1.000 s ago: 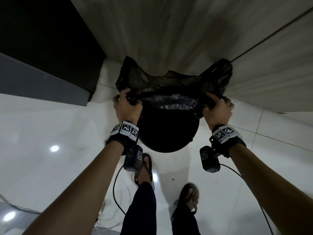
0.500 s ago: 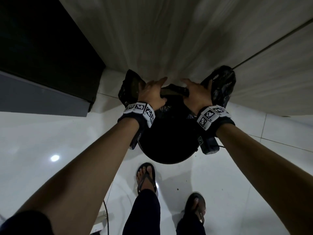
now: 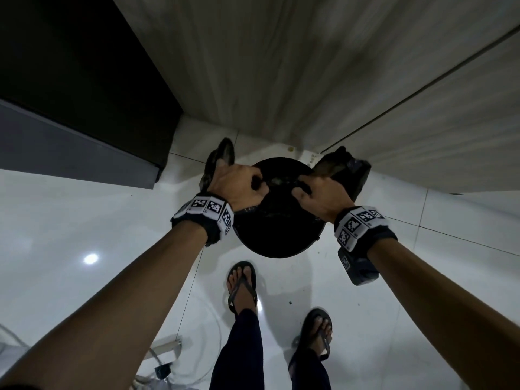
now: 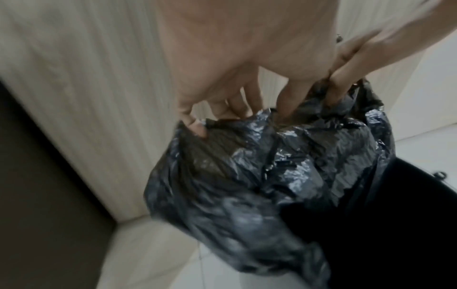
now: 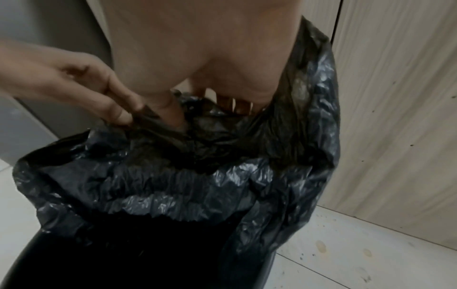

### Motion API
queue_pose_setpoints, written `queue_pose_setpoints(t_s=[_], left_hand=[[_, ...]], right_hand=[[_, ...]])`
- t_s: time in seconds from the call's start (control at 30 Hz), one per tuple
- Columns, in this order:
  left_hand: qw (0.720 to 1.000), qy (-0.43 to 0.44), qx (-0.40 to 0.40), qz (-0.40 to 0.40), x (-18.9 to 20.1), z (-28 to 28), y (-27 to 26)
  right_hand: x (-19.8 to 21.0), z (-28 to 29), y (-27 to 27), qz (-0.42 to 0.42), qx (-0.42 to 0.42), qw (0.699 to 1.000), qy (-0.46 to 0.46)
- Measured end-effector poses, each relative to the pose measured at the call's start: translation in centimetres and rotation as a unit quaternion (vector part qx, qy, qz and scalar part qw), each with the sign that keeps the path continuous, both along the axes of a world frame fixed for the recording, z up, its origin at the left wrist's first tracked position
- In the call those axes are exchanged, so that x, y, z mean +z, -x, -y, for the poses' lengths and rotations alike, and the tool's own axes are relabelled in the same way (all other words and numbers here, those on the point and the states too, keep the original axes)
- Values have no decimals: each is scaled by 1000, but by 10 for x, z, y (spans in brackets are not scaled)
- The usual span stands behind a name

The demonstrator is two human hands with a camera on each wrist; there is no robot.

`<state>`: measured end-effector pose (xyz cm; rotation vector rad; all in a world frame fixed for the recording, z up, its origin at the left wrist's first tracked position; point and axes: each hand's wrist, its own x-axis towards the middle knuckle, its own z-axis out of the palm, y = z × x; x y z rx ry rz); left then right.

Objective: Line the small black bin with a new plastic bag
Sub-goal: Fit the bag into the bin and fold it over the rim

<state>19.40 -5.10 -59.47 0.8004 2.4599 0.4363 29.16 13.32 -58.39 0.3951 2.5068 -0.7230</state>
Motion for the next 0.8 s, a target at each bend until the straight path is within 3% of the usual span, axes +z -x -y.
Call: queue_pose_setpoints(t_s=[0.17,0.4,0.53,0.67,0.8], left_hand=[[997,55,53,6,-10,22,-10],[992,85,-15,88,-16,43,-31],[987,105,-26,116,-19,47,-45],[990,113,23,81,-21,46,-51],[994,83,68,-14,-8,35,-44]], right_hand=[[-4,10,-2,101,-85,990,41],[-16,13,-19,116,37,992,27],[-27,15,-30,135,83,986,-49],[-23,7,-31,9,-88,995,-36],[-1,-16,-17,-61,-272,959,-50]])
